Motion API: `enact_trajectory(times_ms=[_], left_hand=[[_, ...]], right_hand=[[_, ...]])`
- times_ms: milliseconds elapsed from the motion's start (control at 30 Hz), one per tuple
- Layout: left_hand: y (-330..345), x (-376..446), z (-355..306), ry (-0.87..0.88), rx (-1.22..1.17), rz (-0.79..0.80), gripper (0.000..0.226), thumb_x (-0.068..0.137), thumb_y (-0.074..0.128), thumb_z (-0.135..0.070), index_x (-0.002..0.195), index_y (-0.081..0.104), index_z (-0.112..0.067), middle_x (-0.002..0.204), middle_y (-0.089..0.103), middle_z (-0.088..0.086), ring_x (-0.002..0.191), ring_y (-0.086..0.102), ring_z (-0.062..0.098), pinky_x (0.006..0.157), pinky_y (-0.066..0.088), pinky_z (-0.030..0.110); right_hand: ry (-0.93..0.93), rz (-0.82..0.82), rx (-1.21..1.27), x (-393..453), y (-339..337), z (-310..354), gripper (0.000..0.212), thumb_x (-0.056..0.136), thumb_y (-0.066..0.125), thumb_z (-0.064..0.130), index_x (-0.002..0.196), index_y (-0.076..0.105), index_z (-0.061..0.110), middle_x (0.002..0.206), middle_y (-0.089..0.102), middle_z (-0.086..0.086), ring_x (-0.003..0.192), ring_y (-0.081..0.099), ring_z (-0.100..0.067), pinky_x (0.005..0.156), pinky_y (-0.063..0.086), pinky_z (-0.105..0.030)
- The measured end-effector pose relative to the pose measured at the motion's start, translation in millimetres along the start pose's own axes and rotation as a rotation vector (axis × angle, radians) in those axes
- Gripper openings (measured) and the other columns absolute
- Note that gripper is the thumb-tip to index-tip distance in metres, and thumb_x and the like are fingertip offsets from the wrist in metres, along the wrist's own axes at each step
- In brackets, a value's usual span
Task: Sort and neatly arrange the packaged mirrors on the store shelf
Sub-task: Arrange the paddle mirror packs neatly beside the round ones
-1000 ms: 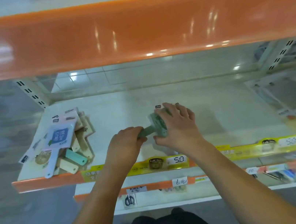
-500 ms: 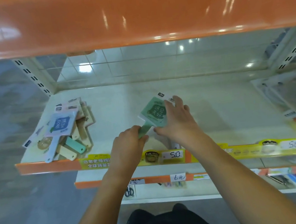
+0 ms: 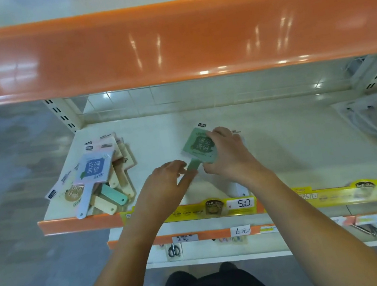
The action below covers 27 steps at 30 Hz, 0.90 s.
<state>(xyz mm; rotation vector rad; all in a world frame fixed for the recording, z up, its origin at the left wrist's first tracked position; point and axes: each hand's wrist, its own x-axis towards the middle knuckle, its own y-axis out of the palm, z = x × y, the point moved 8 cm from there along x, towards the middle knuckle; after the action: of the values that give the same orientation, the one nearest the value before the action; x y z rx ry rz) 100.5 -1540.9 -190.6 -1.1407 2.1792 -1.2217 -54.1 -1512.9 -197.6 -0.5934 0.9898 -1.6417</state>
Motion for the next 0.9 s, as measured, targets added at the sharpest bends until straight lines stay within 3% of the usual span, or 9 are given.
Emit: enact_trajectory(times_ms=[167, 267, 367, 533, 900], left_hand=[[-19, 16, 5, 0.063, 0.160, -0.017, 0.050, 0.092, 0.054, -0.032, 0.139, 0.039, -0.028, 0.138, 0.046, -0.007, 0.119, 0.051, 0.015, 0.090, 0.045, 0.032], [-15, 28, -1, 0.173, 0.266, 0.090, 0.067, 0.090, 0.059, -0.031, 0.147, 0.024, -0.026, 0.154, 0.024, -0.007, 0.139, 0.029, 0.015, 0.107, 0.030, 0.034], [-6, 35, -2, 0.233, 0.326, 0.172, 0.079, 0.088, 0.063, -0.031, 0.150, 0.015, -0.026, 0.159, 0.009, -0.010, 0.146, 0.011, 0.013, 0.114, 0.020, 0.034], [1, 41, -3, 0.281, 0.269, 0.185, 0.080, 0.080, 0.070, -0.029, 0.148, 0.027, -0.023, 0.156, 0.021, -0.007, 0.139, 0.031, 0.016, 0.109, 0.034, 0.037], [4, 45, 0, 0.258, 0.210, 0.218, 0.074, 0.080, 0.073, -0.030, 0.142, 0.034, -0.022, 0.154, 0.026, -0.006, 0.136, 0.035, 0.017, 0.106, 0.036, 0.039]], right_hand=[[-0.079, 0.012, -0.032, -4, -7, 7, 0.072, 0.078, 0.073, 0.026, 0.142, 0.040, 0.016, 0.145, 0.030, -0.001, 0.126, 0.029, -0.026, 0.103, 0.033, -0.035], [-0.145, 0.023, -0.014, -5, -7, 13, 0.076, 0.077, 0.074, 0.025, 0.144, 0.039, 0.019, 0.151, 0.026, 0.002, 0.132, 0.024, -0.022, 0.107, 0.035, -0.039], [-0.194, 0.037, 0.040, -5, -4, 15, 0.080, 0.076, 0.075, 0.026, 0.146, 0.038, 0.025, 0.154, 0.026, 0.009, 0.137, 0.020, -0.012, 0.110, 0.032, -0.034], [-0.233, 0.066, 0.129, -8, 1, 16, 0.079, 0.077, 0.076, 0.025, 0.145, 0.036, 0.030, 0.152, 0.026, 0.016, 0.140, 0.017, -0.003, 0.108, 0.022, -0.021], [-0.240, 0.044, 0.126, -5, 3, 9, 0.077, 0.076, 0.077, 0.025, 0.144, 0.040, 0.024, 0.150, 0.030, 0.011, 0.140, 0.017, -0.004, 0.114, 0.026, -0.029]])
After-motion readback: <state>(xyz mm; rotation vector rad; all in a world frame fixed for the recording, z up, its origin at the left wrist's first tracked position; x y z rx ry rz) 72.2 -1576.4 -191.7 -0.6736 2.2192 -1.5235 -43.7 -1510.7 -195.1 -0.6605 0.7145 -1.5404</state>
